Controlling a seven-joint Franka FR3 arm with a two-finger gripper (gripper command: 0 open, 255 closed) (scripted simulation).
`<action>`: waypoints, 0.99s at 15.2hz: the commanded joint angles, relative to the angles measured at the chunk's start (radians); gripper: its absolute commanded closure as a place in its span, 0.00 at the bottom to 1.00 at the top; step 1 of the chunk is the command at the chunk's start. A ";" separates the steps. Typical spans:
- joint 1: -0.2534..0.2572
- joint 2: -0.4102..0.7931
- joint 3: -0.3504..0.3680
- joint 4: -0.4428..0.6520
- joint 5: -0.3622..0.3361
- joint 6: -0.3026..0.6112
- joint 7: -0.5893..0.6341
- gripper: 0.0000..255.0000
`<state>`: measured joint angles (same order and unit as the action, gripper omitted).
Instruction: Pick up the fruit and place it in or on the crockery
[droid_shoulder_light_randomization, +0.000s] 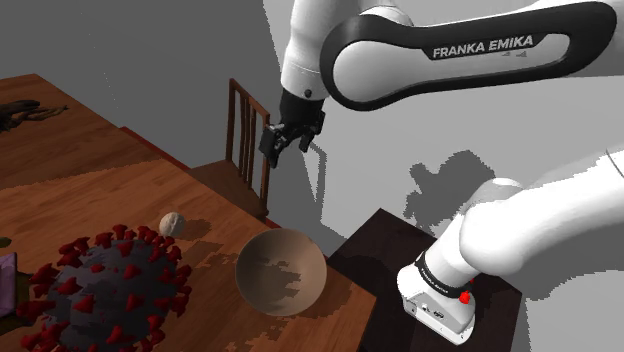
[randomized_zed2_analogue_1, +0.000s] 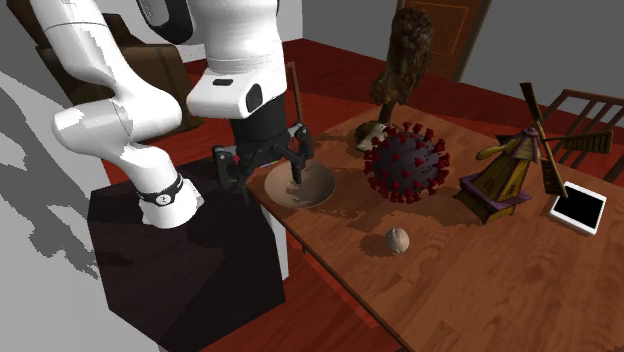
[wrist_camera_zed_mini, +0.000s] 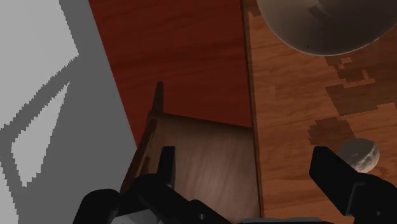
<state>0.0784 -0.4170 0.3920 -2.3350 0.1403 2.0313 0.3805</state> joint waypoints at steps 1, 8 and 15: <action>-0.002 0.068 0.041 0.029 -0.012 0.042 0.051 0.00; -0.002 0.323 0.167 0.177 -0.135 0.140 0.260 0.00; 0.069 0.619 0.213 0.394 -0.352 0.164 0.494 0.00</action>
<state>0.1290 0.1488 0.6017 -1.9813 -0.1709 2.1940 0.8317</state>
